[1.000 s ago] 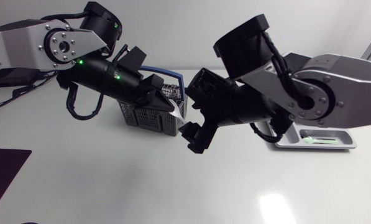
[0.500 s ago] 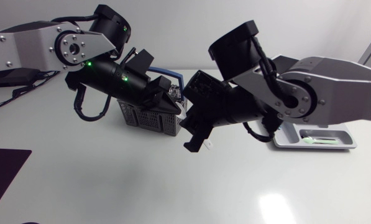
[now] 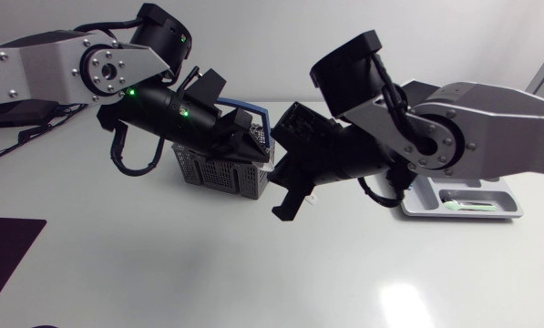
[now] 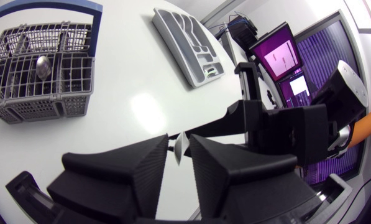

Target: Unload the cutlery basket into the drawer organizer.

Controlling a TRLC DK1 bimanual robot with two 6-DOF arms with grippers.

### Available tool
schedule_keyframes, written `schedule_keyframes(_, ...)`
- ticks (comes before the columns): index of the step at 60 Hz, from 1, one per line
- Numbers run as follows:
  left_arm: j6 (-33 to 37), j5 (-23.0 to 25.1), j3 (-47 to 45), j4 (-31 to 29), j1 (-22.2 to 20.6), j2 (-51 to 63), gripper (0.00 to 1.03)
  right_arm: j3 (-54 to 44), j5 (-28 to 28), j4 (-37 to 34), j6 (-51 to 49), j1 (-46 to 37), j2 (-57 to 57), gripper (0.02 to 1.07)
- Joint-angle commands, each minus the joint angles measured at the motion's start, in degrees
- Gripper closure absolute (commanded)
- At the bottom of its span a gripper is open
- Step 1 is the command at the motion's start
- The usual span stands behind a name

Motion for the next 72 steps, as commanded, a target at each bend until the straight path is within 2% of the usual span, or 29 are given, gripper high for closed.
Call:
schedule_keyframes(1, -1.7, -0.4, 2.0, 0.7, 0.7, -1.6, 0.41, -0.5, -1.2, -1.1, 0.6, -0.4, 0.7, 1.01)
schedule_keyframes(5, -1.9, -1.2, 2.4, 1.4, 1.1, -2.1, 0.34, -0.7, -1.6, -1.6, 0.4, -0.5, 0.6, 1.01)
schedule_keyframes(10, -3.6, -2.0, 2.7, 4.0, 2.5, -3.1, 0.21, -1.4, -2.7, -2.3, -0.2, -0.7, 0.6, 1.01)
schedule_keyframes(14, -4.2, -2.1, 3.1, 4.9, 3.7, -3.8, 0.17, -2.1, -3.3, -2.5, -0.7, -0.8, 0.5, 1.01)
schedule_keyframes(23, -6.5, -2.3, 3.4, 8.4, 7.9, -5.3, 0.17, -3.2, -4.6, -3.3, -2.1, -1.5, 0.3, 1.01)
schedule_keyframes(34, -5.4, -3.8, 4.3, 11.3, 13.4, -4.1, 0.17, -5.7, -7.0, -4.4, -5.0, -5.0, -0.9, 1.01)
schedule_keyframes(42, -1.4, -3.7, 4.8, 10.7, 16.0, -1.4, 0.17, -7.5, -9.5, -5.7, -9.6, -10.8, -2.0, 1.01)
schedule_keyframes(47, 2.3, -3.7, 3.9, 10.4, 17.0, 0.3, 0.17, -8.5, -12.5, -8.5, -15.8, -18.0, -2.4, 1.01)
schedule_keyframes(58, 8.2, -3.8, 2.9, 10.5, 17.0, 2.7, 0.17, -8.8, -15.5, -13.8, -27.8, -30.4, -2.9, 1.01)
schedule_keyframes(72, 15.4, -3.8, 1.8, 10.9, 16.4, 4.7, 0.17, -7.1, -16.0, -18.9, -45.0, -45.0, -0.1, 1.01)
